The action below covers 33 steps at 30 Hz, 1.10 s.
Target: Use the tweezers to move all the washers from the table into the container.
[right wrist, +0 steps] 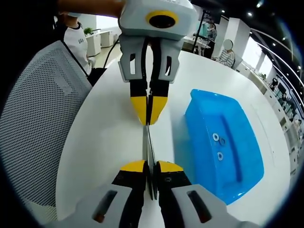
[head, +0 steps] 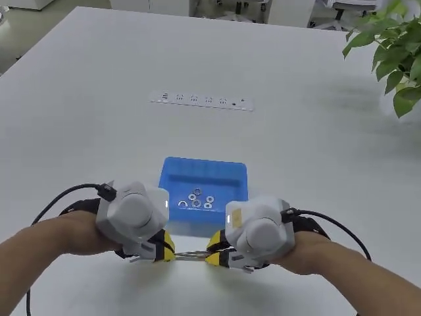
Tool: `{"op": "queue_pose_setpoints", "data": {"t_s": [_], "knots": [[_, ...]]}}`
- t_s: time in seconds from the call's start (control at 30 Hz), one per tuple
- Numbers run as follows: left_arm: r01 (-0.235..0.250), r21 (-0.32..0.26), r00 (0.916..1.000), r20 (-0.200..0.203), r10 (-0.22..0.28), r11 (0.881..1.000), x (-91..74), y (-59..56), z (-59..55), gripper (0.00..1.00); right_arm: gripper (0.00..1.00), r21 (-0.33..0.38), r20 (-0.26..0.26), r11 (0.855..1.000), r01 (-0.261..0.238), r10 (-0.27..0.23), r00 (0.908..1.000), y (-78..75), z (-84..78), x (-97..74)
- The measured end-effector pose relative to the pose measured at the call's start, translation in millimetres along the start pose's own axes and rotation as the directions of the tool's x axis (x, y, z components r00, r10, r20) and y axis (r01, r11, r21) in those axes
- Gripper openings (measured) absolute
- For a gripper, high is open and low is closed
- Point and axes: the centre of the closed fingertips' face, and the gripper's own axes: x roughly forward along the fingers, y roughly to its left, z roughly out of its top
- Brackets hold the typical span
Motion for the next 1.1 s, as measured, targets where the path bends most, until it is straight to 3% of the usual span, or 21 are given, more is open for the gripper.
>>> {"op": "queue_pose_setpoints", "data": {"t_s": [0.3, 0.6, 0.9, 1.1], "knots": [[0.003, -0.003, 0.9998, -0.019, -0.003, 1.0, 2.9, -1.3, -2.4, 0.05, 0.1, 0.001, -0.003, 1.0, 0.0, 0.0, 1.0, 0.2, 0.5, 0.4], [0.005, -0.037, 0.9999, -0.012, -0.006, 0.999, 3.0, -1.9, -2.1, 0.08, 0.12, 0.0, -0.007, 1.0, 0.005, -0.005, 1.0, 1.2, 1.0, 0.0], [-0.007, -0.057, 1.0, 0.003, 0.007, 0.998, 2.4, -4.1, -2.4, 0.11, 0.18, -0.008, -0.009, 1.0, 0.03, -0.031, 0.9995, 0.7, 1.0, -1.2], [-0.032, -0.085, 0.9993, 0.016, 0.034, 0.996, -3.2, -4.6, -4.4, 0.19, 0.23, 0.022, 0.007, 0.997, 0.073, -0.073, 0.9973, -2.3, 2.6, -11.2]]}}
